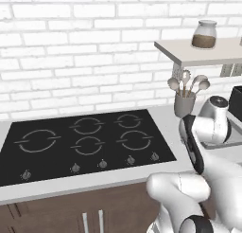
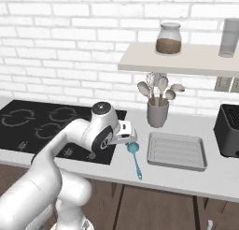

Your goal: Pick the ladle from the drawer and place it on the counter.

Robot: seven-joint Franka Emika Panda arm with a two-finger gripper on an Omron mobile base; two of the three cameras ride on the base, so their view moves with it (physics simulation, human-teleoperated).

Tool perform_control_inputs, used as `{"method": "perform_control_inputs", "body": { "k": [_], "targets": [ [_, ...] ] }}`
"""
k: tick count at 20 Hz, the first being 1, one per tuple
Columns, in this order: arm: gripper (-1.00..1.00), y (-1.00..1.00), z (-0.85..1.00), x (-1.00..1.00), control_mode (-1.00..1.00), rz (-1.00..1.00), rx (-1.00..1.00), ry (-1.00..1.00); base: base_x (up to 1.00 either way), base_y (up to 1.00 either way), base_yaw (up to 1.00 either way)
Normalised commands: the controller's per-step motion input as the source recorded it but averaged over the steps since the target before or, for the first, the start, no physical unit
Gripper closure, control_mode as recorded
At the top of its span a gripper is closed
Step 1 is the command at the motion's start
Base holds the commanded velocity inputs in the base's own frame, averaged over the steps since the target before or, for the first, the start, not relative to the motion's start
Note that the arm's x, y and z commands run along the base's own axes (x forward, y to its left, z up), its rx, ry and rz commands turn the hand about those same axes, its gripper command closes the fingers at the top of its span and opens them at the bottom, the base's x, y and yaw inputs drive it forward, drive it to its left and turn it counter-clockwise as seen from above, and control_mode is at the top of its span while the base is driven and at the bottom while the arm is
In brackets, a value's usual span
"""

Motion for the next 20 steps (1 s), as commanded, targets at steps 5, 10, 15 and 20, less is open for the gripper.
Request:
{"method": "perform_control_inputs", "body": {
  "k": [5, 10, 15, 20],
  "targets": [
    [-1.0, 0.61, 0.5, -0.99, -1.0, -0.21, 0.0, -0.01, 0.0, 0.0, 0.0],
    [-1.0, 0.61, 0.77, -0.64, -1.0, -0.13, 0.04, -0.04, 0.0, 0.0, 0.0],
    [-1.0, 0.2, 0.99, -0.17, -1.0, -0.04, 0.11, -0.12, 0.0, 0.0, 0.0],
    [-1.0, 0.0, 0.97, 0.0, -1.0, 0.0, 0.15, -0.01, 0.0, 0.0, 0.0]
  ]
}}
